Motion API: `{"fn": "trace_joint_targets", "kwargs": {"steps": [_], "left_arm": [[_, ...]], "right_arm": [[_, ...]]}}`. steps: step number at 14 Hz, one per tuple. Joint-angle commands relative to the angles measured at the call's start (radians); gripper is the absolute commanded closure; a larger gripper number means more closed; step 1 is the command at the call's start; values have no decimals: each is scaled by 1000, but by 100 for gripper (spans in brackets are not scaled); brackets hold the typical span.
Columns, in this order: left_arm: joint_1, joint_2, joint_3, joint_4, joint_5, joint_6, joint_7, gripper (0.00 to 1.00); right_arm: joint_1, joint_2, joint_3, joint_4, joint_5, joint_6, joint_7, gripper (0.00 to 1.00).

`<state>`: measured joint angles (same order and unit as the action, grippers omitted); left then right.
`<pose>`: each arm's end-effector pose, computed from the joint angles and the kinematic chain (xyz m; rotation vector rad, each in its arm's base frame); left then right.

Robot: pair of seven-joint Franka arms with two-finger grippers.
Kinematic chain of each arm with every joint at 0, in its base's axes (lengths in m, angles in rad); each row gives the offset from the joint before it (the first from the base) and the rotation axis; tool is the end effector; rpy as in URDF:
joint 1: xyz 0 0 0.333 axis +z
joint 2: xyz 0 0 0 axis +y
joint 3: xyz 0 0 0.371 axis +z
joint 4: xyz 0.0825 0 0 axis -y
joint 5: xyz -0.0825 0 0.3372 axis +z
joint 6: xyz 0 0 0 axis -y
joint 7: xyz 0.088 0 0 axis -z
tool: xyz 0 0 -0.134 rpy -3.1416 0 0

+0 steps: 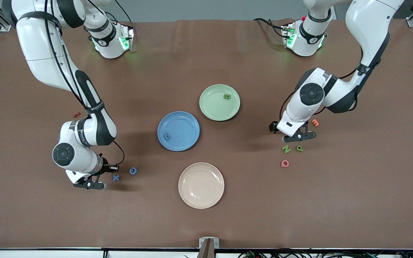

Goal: Sort letters by color into matching plates
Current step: 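Grasp blue x with the right gripper while the left gripper grasps U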

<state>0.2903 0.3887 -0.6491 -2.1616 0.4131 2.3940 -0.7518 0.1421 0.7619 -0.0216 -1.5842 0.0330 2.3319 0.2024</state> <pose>0.5181 -0.1683 0.3044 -3.0807 -0.1681 0.0285 0.6949 0.0881 0.2322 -3.1312 0.1551 0.0238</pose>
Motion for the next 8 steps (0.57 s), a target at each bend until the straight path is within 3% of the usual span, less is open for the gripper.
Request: {"fn": "trace_joint_targets", "kwargs": {"steps": [1, 5, 8], "left_arm": [[47, 19, -7, -4, 47, 20, 37, 1], [90, 67, -7, -18, 76, 86, 28, 6], [99, 79, -6, -46, 93, 131, 20, 17]], "right_arm": [[-3, -7, 8, 27, 7, -13, 12, 26], [27, 13, 9, 70, 16, -6, 61, 25], [39, 31, 8, 72, 11, 0, 66, 26]]}}
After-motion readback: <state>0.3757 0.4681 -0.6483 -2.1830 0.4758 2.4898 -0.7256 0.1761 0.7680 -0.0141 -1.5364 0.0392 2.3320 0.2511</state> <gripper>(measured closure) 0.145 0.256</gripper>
